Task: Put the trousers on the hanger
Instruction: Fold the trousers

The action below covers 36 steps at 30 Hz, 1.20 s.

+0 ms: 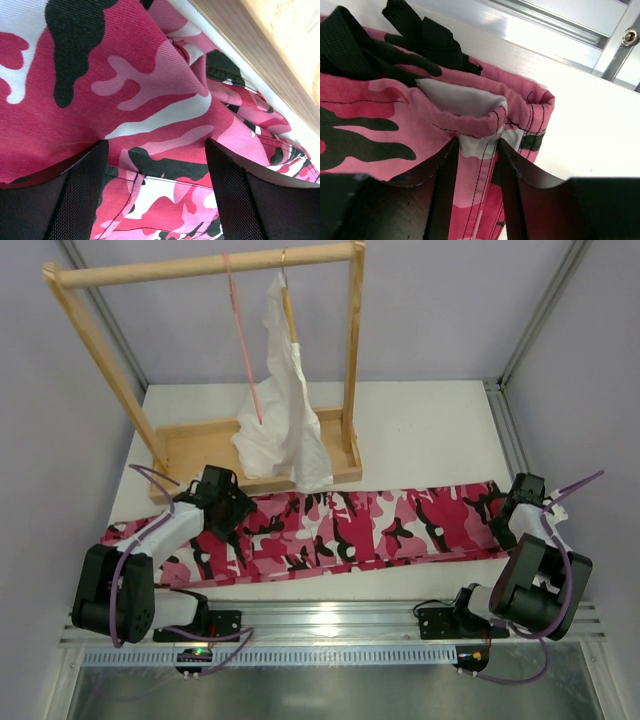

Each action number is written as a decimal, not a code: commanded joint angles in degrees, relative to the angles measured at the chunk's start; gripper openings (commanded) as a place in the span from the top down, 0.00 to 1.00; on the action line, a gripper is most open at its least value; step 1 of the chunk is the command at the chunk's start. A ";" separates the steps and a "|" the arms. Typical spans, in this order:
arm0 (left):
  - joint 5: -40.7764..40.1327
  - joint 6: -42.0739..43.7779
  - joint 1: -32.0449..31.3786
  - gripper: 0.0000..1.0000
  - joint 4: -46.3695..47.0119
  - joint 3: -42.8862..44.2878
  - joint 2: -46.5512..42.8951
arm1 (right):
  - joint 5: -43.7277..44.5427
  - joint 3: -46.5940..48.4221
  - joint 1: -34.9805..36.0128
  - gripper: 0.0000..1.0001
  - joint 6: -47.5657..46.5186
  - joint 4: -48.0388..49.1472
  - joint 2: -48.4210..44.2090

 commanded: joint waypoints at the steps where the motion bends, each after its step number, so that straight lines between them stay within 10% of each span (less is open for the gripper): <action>1: -2.19 0.95 0.42 0.22 -1.22 -0.48 -1.51 | 1.84 -0.44 -0.20 0.60 -0.81 3.66 0.49; 12: -3.24 1.12 0.42 0.22 -1.75 0.23 -0.63 | 3.86 1.31 -0.20 0.96 -1.25 1.04 -0.21; 33: -5.88 0.77 0.42 0.21 0.62 -4.25 2.36 | 9.30 1.94 -3.71 0.96 12.79 -19.35 -3.81; 36: -4.74 0.51 0.42 0.21 0.54 -3.38 2.53 | 12.03 2.79 -5.03 0.74 12.46 -18.04 -3.56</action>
